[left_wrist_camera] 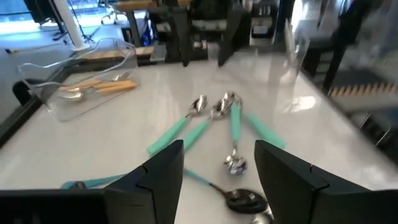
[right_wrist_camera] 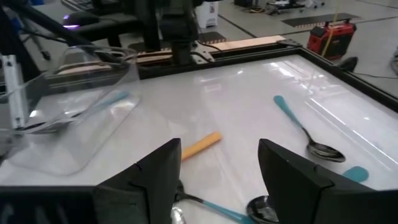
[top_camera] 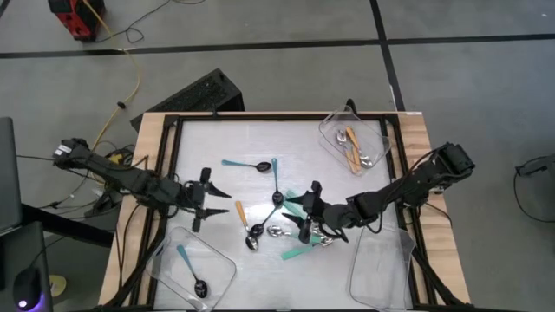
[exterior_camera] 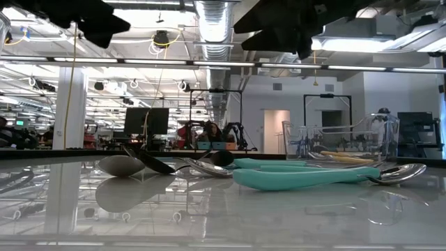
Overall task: Sort silverware by color (type)
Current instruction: Put the yellow spoon into the top transparent bin
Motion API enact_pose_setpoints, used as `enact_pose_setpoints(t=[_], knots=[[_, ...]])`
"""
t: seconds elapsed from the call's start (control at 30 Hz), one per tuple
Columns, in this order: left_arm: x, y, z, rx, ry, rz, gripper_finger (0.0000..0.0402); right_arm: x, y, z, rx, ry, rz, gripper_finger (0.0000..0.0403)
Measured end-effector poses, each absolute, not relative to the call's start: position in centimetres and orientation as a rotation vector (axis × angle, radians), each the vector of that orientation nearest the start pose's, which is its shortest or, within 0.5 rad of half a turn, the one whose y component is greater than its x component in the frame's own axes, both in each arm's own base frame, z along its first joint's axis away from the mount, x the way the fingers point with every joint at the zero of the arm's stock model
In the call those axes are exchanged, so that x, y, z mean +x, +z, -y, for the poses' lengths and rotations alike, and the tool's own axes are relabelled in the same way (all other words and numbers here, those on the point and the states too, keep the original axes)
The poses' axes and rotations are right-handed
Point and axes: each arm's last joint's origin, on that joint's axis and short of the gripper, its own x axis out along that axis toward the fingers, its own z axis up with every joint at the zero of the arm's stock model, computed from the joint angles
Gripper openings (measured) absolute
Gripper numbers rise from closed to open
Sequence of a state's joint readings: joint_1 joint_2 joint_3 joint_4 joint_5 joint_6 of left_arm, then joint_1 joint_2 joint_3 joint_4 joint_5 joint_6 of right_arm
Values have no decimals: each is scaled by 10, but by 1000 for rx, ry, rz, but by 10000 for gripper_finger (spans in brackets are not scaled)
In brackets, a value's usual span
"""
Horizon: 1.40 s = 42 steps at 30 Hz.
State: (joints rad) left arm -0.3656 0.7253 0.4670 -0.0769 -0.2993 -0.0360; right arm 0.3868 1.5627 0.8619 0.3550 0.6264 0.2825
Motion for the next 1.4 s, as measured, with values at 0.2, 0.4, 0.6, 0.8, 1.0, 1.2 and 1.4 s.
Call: enact_pose_setpoints(t=[0.2, 0.4, 0.6, 0.8, 1.0, 1.2, 1.4], knots=[[185, 240, 63, 222, -114, -501, 184, 311, 224, -110, 109, -272, -268, 240], [210, 243, 70, 320, -142, -727, 209, 310, 224, -114, 110, -235, -275, 240], [236, 247, 69, 483, -217, -822, 253, 310, 224, -113, 111, -236, -274, 240], [252, 227, 61, 565, -354, -950, 259, 311, 224, -114, 120, -211, -279, 240], [267, 197, 56, 615, -449, -1055, 250, 311, 224, -114, 125, -202, -282, 240], [274, 175, 55, 641, -525, -1130, 247, 311, 224, -115, 131, -181, -287, 240], [282, 158, 58, 654, -601, -1130, 246, 311, 224, -115, 131, -178, -288, 240]])
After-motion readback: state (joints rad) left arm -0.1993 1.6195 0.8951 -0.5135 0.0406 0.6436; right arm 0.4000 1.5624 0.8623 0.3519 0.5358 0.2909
